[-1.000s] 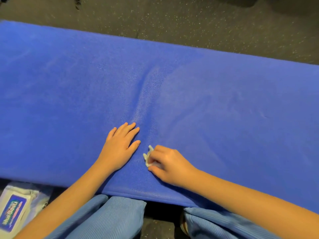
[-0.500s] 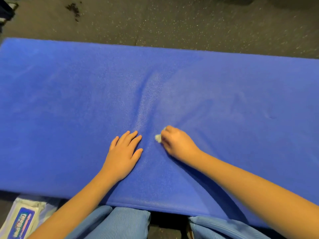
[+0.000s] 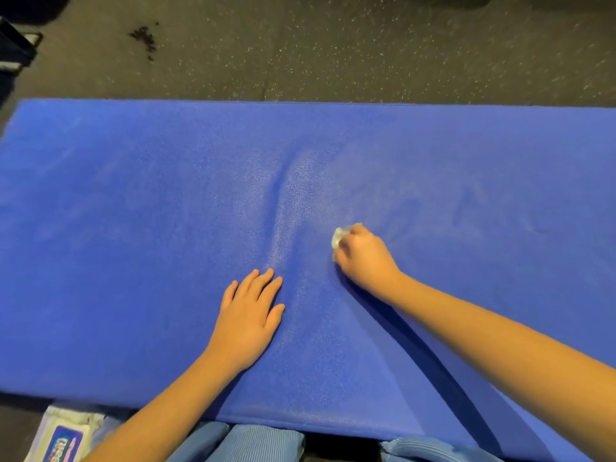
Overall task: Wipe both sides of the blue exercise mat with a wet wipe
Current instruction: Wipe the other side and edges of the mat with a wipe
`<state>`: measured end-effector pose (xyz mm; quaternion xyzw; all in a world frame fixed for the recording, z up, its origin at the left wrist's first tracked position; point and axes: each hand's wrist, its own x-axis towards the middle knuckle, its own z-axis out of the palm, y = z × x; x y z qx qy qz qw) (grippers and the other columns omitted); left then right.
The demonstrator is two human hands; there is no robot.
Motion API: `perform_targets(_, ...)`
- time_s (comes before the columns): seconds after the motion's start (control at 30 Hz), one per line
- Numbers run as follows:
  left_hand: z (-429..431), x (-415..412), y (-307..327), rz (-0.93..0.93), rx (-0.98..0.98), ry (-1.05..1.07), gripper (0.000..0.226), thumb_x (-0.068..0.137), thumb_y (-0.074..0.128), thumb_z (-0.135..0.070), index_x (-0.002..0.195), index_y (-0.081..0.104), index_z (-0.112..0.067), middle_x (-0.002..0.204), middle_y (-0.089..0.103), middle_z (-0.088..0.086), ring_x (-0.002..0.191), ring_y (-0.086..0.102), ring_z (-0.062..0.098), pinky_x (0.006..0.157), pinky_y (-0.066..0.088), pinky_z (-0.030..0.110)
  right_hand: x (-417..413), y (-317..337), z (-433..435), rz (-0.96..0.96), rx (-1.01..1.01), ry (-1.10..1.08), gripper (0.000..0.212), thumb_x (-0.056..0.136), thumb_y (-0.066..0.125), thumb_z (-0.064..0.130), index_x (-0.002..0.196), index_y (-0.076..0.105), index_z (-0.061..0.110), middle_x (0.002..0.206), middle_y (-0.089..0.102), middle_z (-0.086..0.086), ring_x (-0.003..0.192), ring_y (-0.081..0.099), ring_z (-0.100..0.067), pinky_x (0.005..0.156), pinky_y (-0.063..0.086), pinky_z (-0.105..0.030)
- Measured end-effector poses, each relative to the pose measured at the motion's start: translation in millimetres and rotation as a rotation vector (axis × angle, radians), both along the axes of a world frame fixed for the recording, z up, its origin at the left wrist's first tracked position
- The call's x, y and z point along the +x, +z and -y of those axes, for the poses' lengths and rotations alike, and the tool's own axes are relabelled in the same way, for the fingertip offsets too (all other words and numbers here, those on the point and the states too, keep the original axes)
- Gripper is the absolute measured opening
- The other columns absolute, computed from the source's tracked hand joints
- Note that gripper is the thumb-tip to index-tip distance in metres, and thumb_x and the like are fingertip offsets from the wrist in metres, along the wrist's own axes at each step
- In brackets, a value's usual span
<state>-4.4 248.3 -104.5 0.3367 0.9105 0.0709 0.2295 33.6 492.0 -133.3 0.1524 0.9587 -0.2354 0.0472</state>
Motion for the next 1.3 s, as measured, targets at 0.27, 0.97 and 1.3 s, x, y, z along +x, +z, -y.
perform_targets(0.27, -3.1, -2.4, -1.1, -0.005, -0.011, -0.017, 0.076, 0.088, 0.009, -0.056, 0.146, 0.042, -0.019, 0.154, 0.035, -0.003, 0.146, 0.023, 0.022, 0.117, 0.008, 0.040, -13.1, 19.4, -3.5, 0.145, -0.122, 0.381, 0.024, 0.091, 0.054, 0.013, 0.112, 0.063, 0.007, 0.111, 0.055, -0.011, 0.100, 0.055, -0.028, 0.069, 0.030, -0.023)
perform_targets(0.97, -5.8, -28.5, 9.5, -0.031, -0.256, -0.342, 0.051, 0.087, 0.037, -0.047, 0.116, 0.071, -0.021, 0.121, 0.066, -0.003, 0.105, 0.067, 0.020, 0.077, 0.058, 0.038, -64.6, -15.8, -21.9, -0.030, -0.054, 0.419, 0.015, 0.075, 0.062, 0.003, 0.079, 0.052, 0.012, 0.084, 0.041, -0.004, 0.064, 0.036, -0.021, 0.047, 0.022, -0.027)
perform_targets(1.3, -24.7, -60.8, 30.3, 0.241, -0.488, -0.480, 0.108, 0.059, -0.009, -0.071, 0.155, -0.001, -0.024, 0.162, -0.009, -0.005, 0.148, -0.003, 0.017, 0.119, 0.011, 0.036, -88.3, -14.9, -37.8, 0.003, -0.153, 0.380, 0.010, 0.090, 0.047, 0.015, 0.089, 0.056, 0.010, 0.086, 0.062, -0.009, 0.072, 0.057, -0.021, 0.064, 0.041, -0.034)
